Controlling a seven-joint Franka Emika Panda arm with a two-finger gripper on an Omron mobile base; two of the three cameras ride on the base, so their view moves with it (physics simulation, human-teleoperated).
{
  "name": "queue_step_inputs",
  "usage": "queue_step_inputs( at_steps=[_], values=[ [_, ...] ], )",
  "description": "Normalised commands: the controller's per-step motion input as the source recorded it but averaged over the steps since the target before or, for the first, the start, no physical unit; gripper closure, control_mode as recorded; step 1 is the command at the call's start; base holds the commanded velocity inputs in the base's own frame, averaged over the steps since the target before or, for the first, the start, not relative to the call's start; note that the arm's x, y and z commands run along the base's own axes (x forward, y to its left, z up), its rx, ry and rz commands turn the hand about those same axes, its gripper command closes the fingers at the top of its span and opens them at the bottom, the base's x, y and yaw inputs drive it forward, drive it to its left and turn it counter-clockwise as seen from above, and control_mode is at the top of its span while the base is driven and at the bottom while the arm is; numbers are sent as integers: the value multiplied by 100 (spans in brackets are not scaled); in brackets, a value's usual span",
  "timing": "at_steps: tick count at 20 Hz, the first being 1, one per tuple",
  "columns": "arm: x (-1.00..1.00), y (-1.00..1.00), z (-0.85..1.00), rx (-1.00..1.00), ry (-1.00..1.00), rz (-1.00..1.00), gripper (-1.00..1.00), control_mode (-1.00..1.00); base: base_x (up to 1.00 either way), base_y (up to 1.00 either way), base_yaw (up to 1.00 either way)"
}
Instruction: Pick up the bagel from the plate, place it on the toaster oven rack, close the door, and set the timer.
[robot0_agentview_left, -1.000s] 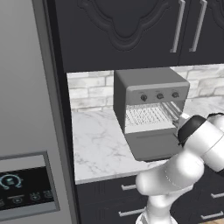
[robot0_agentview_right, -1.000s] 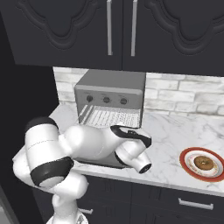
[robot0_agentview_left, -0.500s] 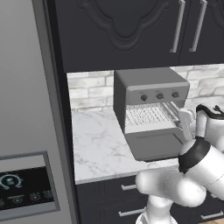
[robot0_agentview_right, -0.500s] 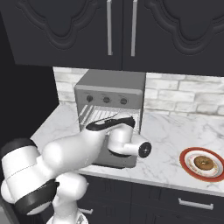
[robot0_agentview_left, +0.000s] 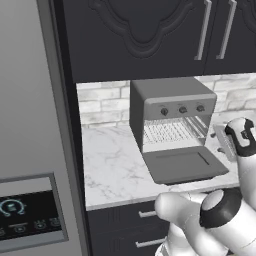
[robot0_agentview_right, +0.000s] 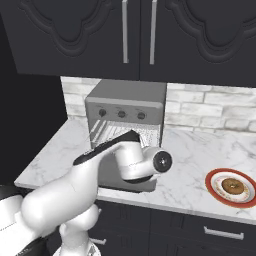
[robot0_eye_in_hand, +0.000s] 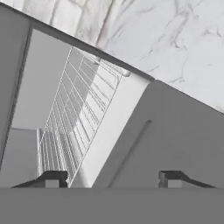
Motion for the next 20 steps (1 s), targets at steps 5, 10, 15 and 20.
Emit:
queue_step_inputs(
  at_steps=[5, 10, 15, 20],
  values=[
    [0, -75, 46, -18, 33, 0, -100, -100, 0, 0, 0],
    [0, -85, 4, -21, 29, 3, -100, -100, 0, 0, 0],
    [0, -77, -6, -23, 28, 7, -100, -100, 0, 0, 0],
    [0, -59, -23, -29, 19, 10, -100, -100, 0, 0, 0]
  ],
)
